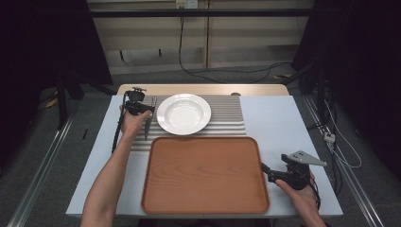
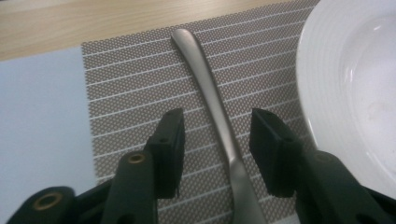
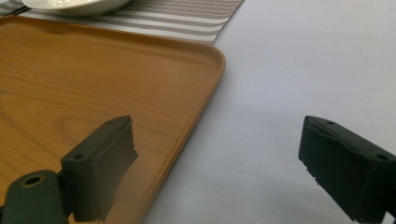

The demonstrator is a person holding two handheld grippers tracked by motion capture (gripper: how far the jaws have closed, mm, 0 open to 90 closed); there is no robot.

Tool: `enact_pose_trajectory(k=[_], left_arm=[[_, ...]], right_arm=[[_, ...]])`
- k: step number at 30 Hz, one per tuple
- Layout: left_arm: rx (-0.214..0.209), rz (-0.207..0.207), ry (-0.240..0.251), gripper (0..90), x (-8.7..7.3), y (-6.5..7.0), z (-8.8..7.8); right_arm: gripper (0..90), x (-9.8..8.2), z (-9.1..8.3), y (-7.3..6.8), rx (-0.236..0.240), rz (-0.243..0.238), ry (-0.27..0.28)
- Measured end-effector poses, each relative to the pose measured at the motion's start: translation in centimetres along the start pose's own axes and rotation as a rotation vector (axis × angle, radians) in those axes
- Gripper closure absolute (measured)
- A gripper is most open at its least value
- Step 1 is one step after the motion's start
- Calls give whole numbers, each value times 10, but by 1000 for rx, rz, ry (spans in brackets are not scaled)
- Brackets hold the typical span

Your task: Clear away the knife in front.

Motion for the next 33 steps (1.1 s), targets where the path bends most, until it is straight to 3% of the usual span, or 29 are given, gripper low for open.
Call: enact_pose_trajectory(k=[6, 10, 17, 22, 28, 33], left_arm=[[17, -5, -51, 662, 1, 3, 14], [23, -9, -49, 698, 4, 4, 17], [30, -20, -77, 737, 9, 6, 19], [2, -36, -108, 778, 10, 3, 18], [-12, -22, -164, 796, 10, 1, 14], [3, -12, -161, 792, 10, 3, 14]], right_arm=[[104, -1, 0, 0, 4, 0, -1], [104, -1, 0, 1, 4, 2, -2], [104, 0, 0, 0, 11, 0, -4], [106, -1, -1, 0, 10, -1, -4], [106, -1, -3, 0, 7, 3, 1], [106, -1, -2, 1, 8, 4, -3]])
Point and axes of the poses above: each handheld gripper's, and its own axes: z roughly forward along the jaws, x roughly out of its top, y roughly to its right, the point moved 2 cm from there along z, roughly forward along the jaws, and after that the axes turned 15 degrees about -z, right-handed, at the moved point
